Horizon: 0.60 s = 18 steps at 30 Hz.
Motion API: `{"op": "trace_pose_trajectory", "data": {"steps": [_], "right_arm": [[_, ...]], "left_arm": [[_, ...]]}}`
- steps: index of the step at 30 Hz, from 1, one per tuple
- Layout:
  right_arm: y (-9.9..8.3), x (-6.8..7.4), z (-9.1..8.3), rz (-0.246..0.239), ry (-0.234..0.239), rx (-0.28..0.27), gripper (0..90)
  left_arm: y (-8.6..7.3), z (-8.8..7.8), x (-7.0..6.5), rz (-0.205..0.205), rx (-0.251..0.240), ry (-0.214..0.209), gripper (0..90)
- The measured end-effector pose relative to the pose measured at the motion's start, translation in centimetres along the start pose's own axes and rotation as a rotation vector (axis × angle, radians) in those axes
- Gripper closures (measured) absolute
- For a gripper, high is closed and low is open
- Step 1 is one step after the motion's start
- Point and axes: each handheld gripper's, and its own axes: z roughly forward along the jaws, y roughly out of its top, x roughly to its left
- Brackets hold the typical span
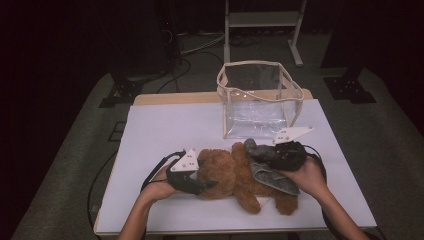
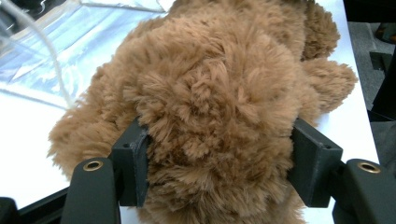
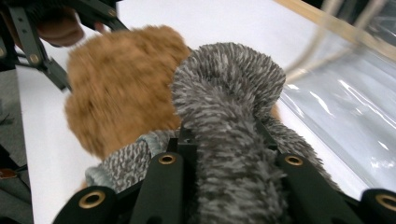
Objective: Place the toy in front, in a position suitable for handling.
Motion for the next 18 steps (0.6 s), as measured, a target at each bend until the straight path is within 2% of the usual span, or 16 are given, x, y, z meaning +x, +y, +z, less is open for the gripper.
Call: {"op": "trace_pose_trajectory", "data": {"steps": [4,6,9,13,14,15,18], "right_arm": [[1.4,1.4,2.2,-0.059,0.034,0.014,71.7],[1.5,1.6,2.4,-0.067,0.029,0.021,71.7],[1.4,1.2,1.9,-0.065,0.020,0.018,71.5],[0.5,-0.2,0.3,-0.028,-0.025,0.014,71.5],[-0.1,-1.0,-0.6,-0.004,-0.041,0.009,71.5],[-0.1,-1.0,-0.6,-0.004,-0.041,0.009,71.5],[-1.3,-1.7,-1.5,0.051,-0.041,-0.009,71.6]], "left_arm": [[0.4,0.3,-0.4,0.027,0.017,0.005,33.5],[0.3,0.2,-0.5,0.031,0.023,0.008,33.5],[0.0,-0.1,-0.4,0.029,0.027,0.003,33.5],[-0.3,-0.6,-0.5,0.034,0.039,-0.005,33.5],[-0.3,-0.7,-0.5,0.032,0.038,-0.008,33.5],[-0.4,-0.8,-0.5,0.028,0.038,-0.011,33.5],[-0.4,-0.5,-0.5,0.024,0.023,-0.010,34.2]]}}
